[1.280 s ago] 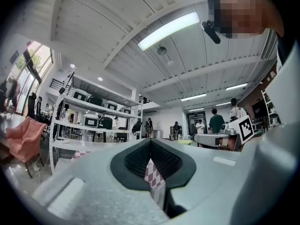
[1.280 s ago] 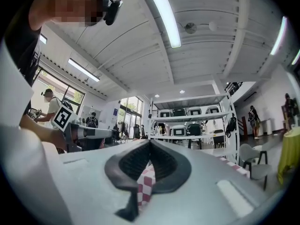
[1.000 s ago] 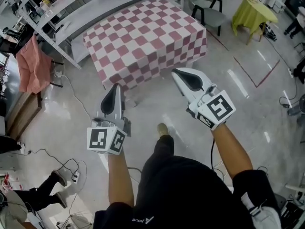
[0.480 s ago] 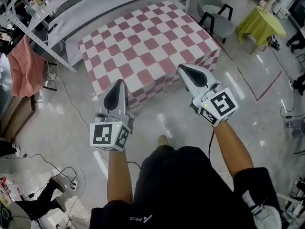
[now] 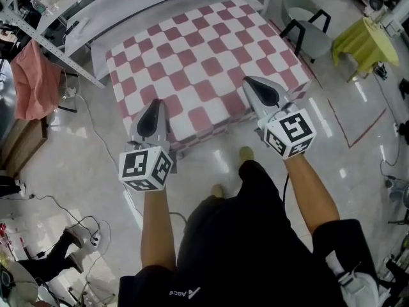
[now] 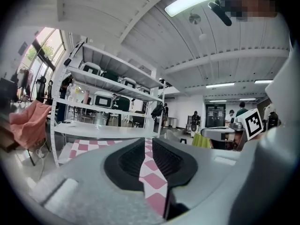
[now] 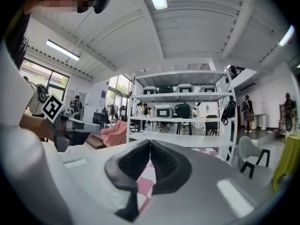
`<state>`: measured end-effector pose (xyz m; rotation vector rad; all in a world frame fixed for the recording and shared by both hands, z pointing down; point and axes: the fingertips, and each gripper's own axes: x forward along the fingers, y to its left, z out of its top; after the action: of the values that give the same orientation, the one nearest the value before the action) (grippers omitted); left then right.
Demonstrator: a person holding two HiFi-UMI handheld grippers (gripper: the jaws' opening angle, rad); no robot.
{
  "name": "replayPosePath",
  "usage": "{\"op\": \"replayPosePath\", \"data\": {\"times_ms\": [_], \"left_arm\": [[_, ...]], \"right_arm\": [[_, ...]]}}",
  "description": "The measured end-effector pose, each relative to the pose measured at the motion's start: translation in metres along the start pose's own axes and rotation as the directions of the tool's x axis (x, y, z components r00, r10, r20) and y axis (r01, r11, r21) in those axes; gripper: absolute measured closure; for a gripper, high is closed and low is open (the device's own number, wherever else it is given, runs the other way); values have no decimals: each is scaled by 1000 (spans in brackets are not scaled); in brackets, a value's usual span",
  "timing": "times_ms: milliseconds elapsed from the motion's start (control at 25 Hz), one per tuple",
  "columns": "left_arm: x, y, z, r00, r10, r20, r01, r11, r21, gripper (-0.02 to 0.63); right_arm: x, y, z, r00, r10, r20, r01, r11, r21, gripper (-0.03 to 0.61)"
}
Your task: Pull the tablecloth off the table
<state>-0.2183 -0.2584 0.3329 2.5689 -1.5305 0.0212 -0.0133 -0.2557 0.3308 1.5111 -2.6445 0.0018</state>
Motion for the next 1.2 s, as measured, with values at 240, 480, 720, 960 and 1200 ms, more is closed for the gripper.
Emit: {"op": "replayPosePath", "data": {"times_ms": [240, 480, 720, 960, 1200], "left_arm": [[58, 23, -17, 988, 137, -69, -137, 991, -5, 474], [124, 39, -43, 944, 277, -178, -283, 959, -9, 403], [177, 64, -70, 880, 369, -299, -395, 918, -32, 346], [205, 93, -117, 790, 405, -461, -476, 878, -44, 299], [227, 124, -166, 704, 392, -592, -509, 860, -37, 268]], "right_arm": [[59, -60, -32, 996, 60, -65, -58, 998, 24, 449], [114, -137, -77, 978, 94, -184, -82, 994, 71, 335], [164, -188, -130, 929, 107, -354, -77, 992, 99, 257], [200, -213, -180, 862, 112, -495, -58, 991, 123, 224], [228, -230, -218, 802, 79, -592, 2, 991, 134, 199]]}}
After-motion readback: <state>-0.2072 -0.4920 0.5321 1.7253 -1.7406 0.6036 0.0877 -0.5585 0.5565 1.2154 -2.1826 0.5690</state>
